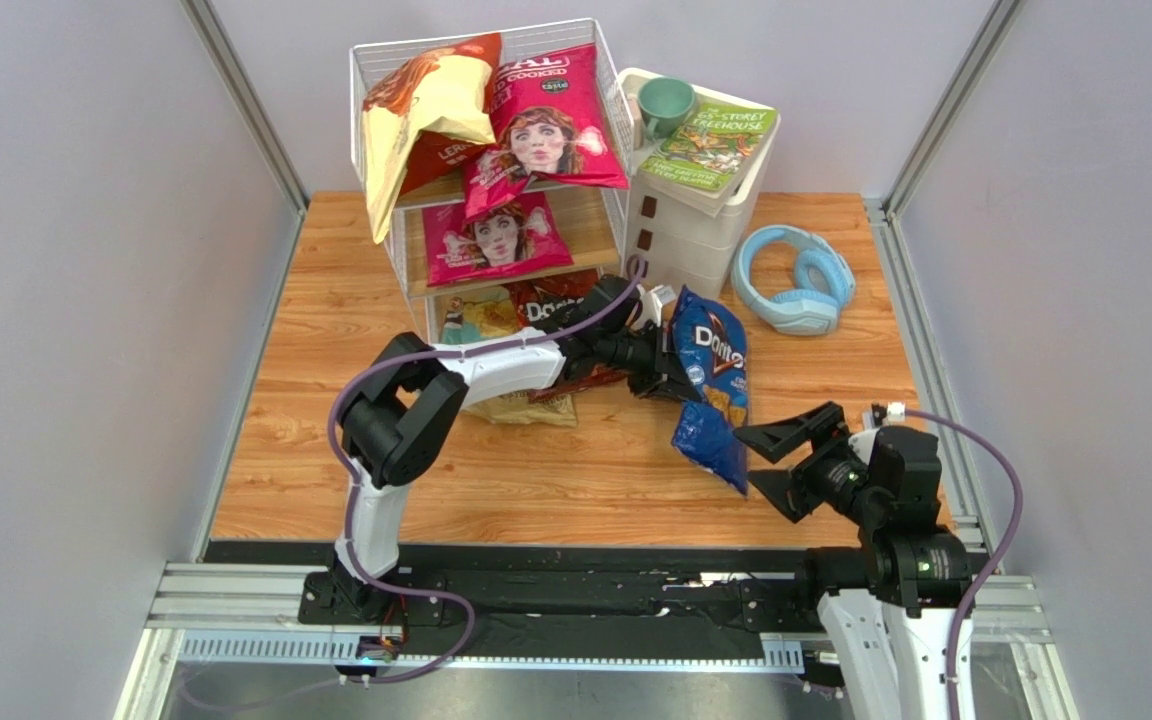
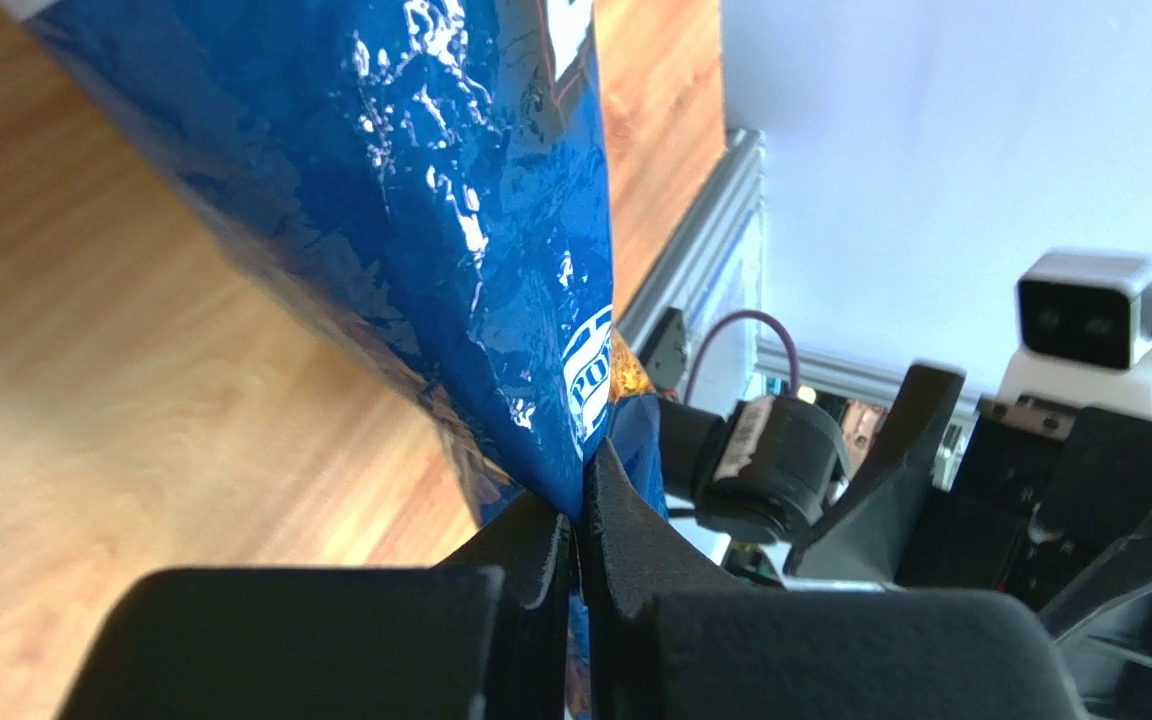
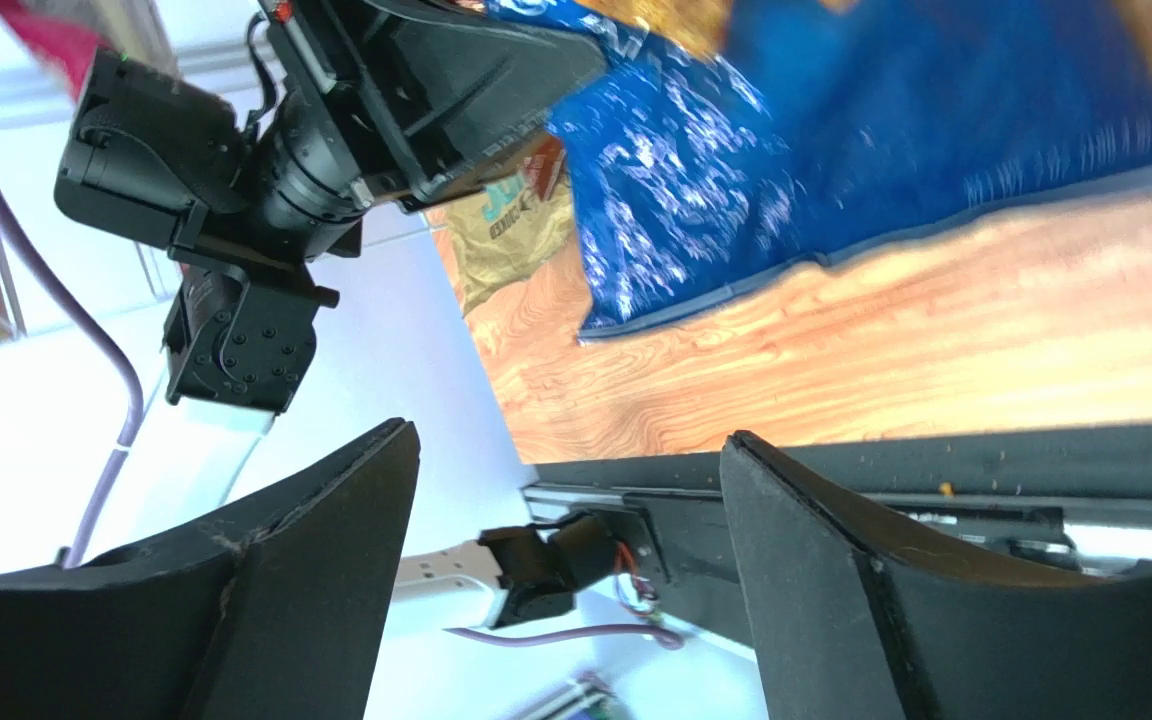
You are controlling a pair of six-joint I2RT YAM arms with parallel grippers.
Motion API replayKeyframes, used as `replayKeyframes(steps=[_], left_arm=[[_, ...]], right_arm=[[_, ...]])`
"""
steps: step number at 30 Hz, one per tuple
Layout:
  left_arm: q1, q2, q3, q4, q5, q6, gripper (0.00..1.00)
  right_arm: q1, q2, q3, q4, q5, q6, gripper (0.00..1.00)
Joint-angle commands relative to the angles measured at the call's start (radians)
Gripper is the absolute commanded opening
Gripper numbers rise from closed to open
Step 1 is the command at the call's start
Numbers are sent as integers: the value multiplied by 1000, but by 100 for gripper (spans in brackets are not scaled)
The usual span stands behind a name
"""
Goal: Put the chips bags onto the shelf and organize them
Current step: Pick up the potato chip from the center of the board.
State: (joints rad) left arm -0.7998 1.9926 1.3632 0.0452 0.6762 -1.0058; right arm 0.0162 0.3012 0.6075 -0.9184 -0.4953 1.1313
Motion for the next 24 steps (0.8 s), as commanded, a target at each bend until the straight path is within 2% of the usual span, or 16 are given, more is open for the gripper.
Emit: replayKeyframes(steps=[1, 4, 8, 15, 19, 24], left_arm=[[14, 5, 60, -7, 10, 2, 0], [14, -12, 36, -13, -10, 12, 0], [14, -41, -16, 2, -30, 13, 0], [14, -93, -44, -4, -70, 35, 0], [14, -100, -50, -8, -79, 44, 0], [14, -107, -52, -14, -89, 53, 0]], right_arm=[[-1, -59, -58, -91, 38, 180, 78], [-1, -76, -84, -60, 46, 238, 77], [-2, -5, -77, -76, 43, 211, 77], [13, 225, -45, 19, 9, 241, 79], [76, 399, 27, -3, 40, 249, 79], [129, 495, 69, 16, 34, 346, 80]])
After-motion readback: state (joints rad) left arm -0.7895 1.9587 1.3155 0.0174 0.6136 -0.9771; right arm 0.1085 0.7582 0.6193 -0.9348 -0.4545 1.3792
